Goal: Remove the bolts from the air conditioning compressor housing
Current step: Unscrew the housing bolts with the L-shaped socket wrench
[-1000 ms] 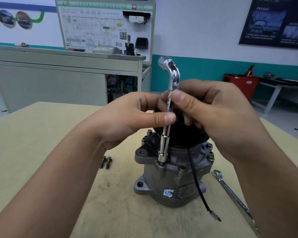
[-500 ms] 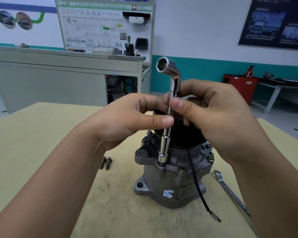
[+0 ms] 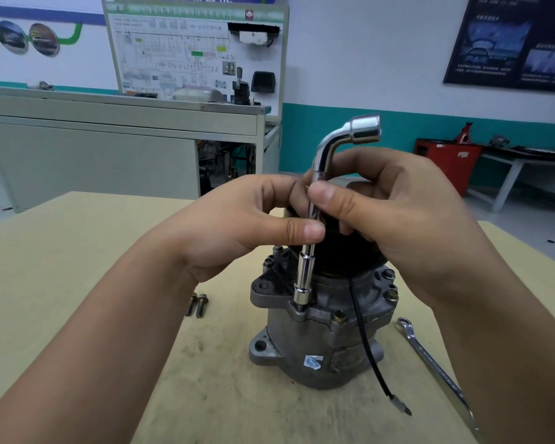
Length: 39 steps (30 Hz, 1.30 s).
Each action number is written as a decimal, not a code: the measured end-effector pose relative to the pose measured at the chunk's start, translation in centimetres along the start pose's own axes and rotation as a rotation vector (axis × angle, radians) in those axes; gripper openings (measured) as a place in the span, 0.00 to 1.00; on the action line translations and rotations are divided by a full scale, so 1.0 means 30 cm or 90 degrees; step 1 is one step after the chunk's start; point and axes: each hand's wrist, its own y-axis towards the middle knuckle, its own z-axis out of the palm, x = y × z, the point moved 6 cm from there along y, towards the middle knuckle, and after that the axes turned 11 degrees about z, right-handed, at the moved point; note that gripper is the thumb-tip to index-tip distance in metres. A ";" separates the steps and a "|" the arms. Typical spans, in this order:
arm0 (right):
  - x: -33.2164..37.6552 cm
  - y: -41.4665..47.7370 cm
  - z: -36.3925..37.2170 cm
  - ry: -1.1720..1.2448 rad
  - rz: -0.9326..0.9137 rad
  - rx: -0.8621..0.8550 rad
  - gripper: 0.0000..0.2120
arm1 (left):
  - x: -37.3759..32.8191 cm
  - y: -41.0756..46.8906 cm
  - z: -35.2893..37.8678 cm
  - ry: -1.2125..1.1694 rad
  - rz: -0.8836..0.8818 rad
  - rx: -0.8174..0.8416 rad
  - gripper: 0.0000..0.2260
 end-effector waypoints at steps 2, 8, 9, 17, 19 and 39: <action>-0.003 -0.001 -0.002 0.006 0.012 -0.019 0.10 | -0.002 -0.001 0.001 0.001 -0.001 0.000 0.23; 0.003 -0.004 -0.004 -0.011 -0.012 -0.027 0.04 | -0.014 -0.004 0.008 -0.005 -0.001 -0.005 0.24; 0.003 -0.003 -0.005 -0.012 -0.011 -0.025 0.03 | -0.013 -0.005 0.006 -0.008 -0.001 -0.007 0.23; 0.001 0.002 -0.002 -0.047 -0.026 -0.010 0.06 | -0.005 -0.013 -0.002 -0.010 -0.002 0.000 0.07; 0.000 0.004 -0.003 -0.042 -0.023 -0.001 0.06 | -0.008 -0.014 0.004 -0.020 0.010 0.024 0.06; 0.004 0.005 0.001 -0.065 -0.010 0.021 0.04 | -0.004 -0.002 0.000 -0.022 0.051 0.056 0.13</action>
